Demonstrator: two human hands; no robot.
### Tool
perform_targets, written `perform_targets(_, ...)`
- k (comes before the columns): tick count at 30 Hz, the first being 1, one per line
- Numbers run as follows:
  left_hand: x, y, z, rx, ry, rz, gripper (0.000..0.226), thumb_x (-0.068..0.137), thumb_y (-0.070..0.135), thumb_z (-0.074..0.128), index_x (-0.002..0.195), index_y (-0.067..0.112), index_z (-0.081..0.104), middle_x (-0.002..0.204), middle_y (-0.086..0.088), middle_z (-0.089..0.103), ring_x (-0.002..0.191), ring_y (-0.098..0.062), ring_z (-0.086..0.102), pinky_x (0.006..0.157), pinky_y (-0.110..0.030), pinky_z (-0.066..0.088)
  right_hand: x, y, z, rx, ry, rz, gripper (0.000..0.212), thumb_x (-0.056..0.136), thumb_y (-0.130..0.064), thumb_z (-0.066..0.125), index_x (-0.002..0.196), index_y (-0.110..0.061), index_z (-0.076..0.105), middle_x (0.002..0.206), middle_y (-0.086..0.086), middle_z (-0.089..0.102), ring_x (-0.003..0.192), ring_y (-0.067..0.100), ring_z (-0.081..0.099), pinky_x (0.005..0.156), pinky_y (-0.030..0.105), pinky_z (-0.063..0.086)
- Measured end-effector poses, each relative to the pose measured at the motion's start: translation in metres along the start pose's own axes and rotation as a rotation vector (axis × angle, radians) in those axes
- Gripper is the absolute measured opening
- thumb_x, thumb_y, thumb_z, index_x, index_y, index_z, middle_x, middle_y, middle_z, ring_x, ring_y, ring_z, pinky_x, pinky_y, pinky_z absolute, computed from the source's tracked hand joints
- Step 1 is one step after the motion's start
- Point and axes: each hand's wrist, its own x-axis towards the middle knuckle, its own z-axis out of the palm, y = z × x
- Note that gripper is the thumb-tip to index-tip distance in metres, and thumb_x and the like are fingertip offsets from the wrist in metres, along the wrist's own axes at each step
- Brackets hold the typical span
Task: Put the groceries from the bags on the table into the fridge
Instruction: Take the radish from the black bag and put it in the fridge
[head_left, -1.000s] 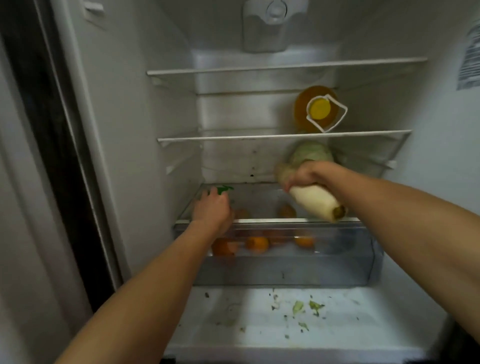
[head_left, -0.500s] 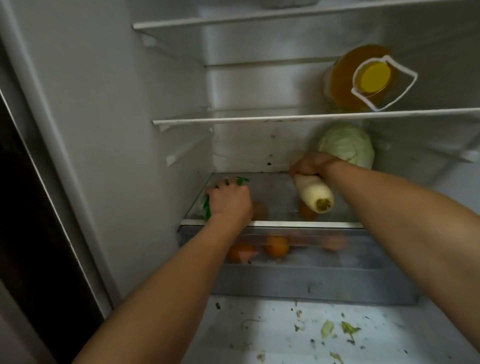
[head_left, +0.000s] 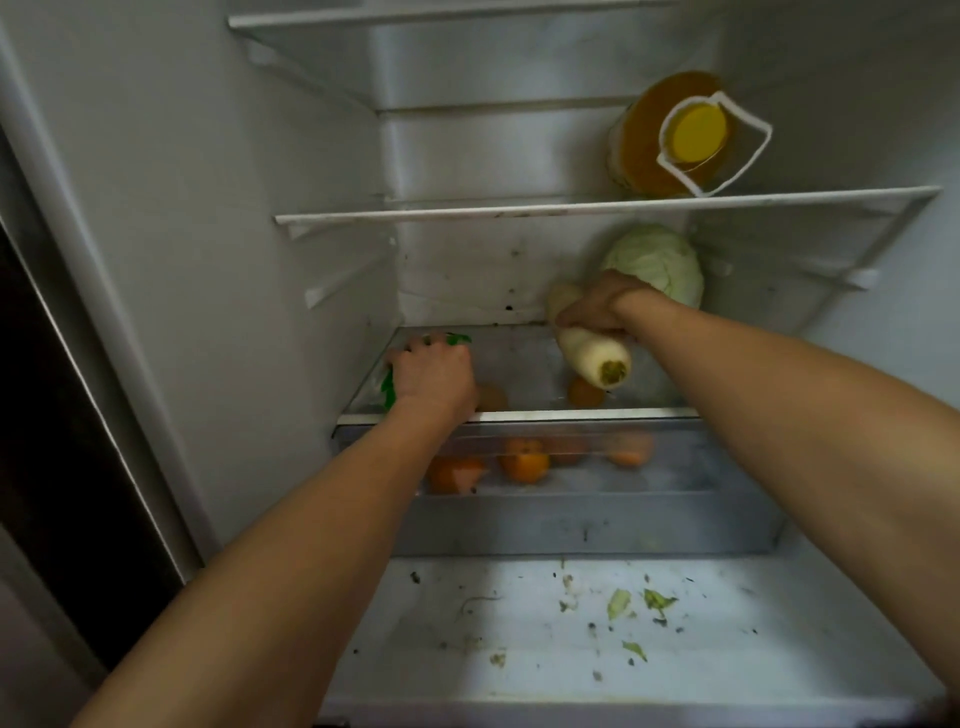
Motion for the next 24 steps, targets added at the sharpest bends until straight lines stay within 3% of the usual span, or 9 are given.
perform_targets(4,-0.014,0.001,-0.010,-0.043,0.051,0.041,0.035,0.089,0.033,0.054,0.116,0.012,0.060,0.122,-0.015,0.058,0.113,-0.035,0.053,0.090,-0.042,0.041,-0.026,0.007,-0.003,-0.055,0.110,0.017,0.067,0.081,-0.057,0.065,0.130,-0.013,0.053,0.127,0.010,0.059,0.110,0.030,0.059,0.083,0.034,0.046)
perform_targets(9,-0.055,0.005,-0.025,-0.040,0.166,0.059,0.037,0.088,0.028,0.051,0.121,0.013,0.059,0.127,-0.014,0.054,0.119,-0.034,0.048,0.096,-0.045,0.037,-0.075,0.022,-0.006,-0.087,0.260,0.001,0.050,0.084,-0.049,0.061,0.120,-0.014,0.060,0.123,0.011,0.061,0.113,0.032,0.058,0.086,0.034,0.045)
perform_targets(12,-0.098,0.006,-0.039,-0.071,0.241,0.068,0.043,0.087,0.026,0.052,0.128,0.013,0.055,0.126,-0.014,0.054,0.116,-0.034,0.049,0.089,-0.042,0.041,-0.116,0.033,-0.008,-0.110,0.311,-0.032,0.048,0.085,-0.049,0.063,0.118,-0.015,0.063,0.124,0.012,0.062,0.114,0.033,0.058,0.085,0.034,0.045)
perform_targets(19,-0.248,0.014,-0.065,-0.114,0.233,0.051,0.029,0.093,0.025,0.047,0.115,0.009,0.057,0.117,-0.014,0.056,0.109,-0.034,0.052,0.068,-0.038,0.038,-0.246,0.056,0.011,-0.206,0.280,-0.150,0.041,0.086,-0.046,0.059,0.115,-0.017,0.065,0.117,0.014,0.065,0.107,0.035,0.061,0.080,0.037,0.046)
perform_targets(24,-0.369,0.008,-0.059,-0.136,0.106,0.088,0.019,0.093,0.021,0.045,0.105,0.013,0.057,0.104,-0.007,0.061,0.091,-0.027,0.057,0.067,-0.036,0.044,-0.349,0.064,0.043,-0.236,0.180,-0.264,0.033,0.090,-0.043,0.056,0.111,-0.019,0.063,0.109,0.009,0.066,0.099,0.031,0.062,0.071,0.034,0.041)
